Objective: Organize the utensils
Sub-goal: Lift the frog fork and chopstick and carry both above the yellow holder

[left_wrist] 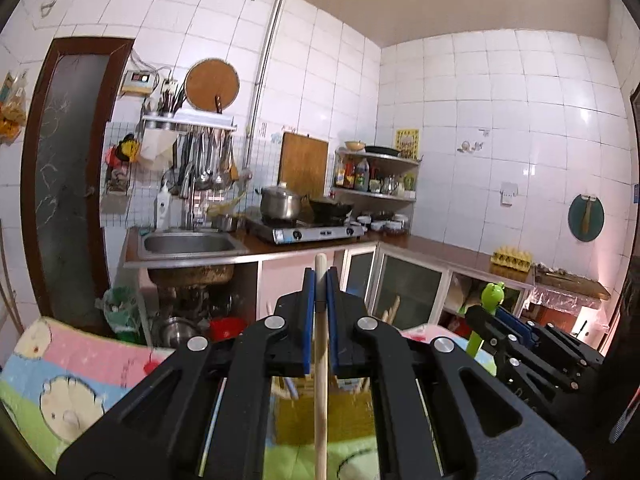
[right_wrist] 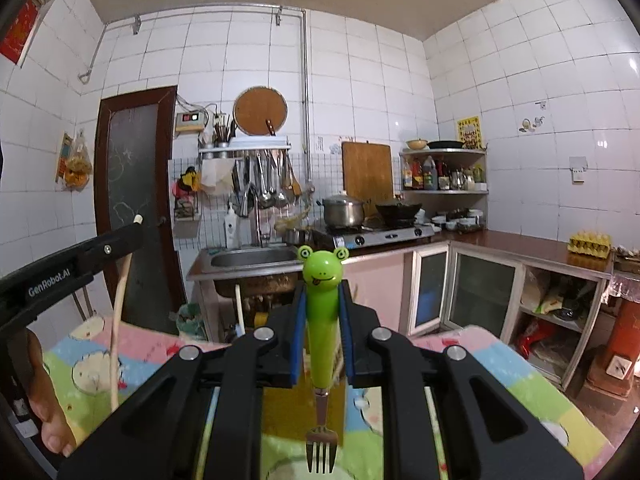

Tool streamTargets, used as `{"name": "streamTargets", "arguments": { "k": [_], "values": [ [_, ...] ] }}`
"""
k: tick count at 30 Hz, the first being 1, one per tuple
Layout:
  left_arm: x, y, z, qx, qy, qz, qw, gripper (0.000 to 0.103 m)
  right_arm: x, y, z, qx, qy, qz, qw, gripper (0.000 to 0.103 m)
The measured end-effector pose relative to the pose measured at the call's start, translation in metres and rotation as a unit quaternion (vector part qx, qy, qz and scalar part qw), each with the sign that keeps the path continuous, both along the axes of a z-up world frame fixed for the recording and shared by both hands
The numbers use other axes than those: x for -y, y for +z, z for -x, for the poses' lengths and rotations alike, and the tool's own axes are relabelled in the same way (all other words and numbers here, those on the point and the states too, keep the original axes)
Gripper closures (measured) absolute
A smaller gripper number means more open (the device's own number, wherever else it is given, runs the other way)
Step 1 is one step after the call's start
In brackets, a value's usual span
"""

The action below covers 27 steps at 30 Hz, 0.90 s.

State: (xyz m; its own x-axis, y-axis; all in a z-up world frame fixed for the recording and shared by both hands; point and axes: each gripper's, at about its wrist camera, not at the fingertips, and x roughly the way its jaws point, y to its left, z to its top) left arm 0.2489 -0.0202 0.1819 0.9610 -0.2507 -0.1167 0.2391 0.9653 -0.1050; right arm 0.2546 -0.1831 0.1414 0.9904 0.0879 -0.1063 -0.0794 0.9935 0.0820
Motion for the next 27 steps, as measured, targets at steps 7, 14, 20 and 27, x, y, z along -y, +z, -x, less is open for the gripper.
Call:
{"name": "streamTargets", "arguments": {
  "k": [7,14,20,27],
  "values": [
    [0.006,0.010,-0.038,0.013,0.002,0.002,0.9999,0.099,-0.005,0.012,-0.046,0.010,0.009,-0.001,1.000,0.087],
    [0.014,0.020,-0.076,0.045,0.013,0.012,0.9988,0.099,-0.003,0.020,-0.085,0.017,0.014,-0.018,1.000,0.087],
    [0.032,0.021,-0.108,0.063,0.014,0.001,0.9979,0.099,0.004,0.012,-0.100,0.017,0.012,-0.029,0.999,0.087],
    [0.036,0.003,-0.139,0.050,0.020,0.003,0.9986,0.099,0.002,-0.004,-0.118,0.004,0.015,-0.034,0.999,0.087]
  ]
}}
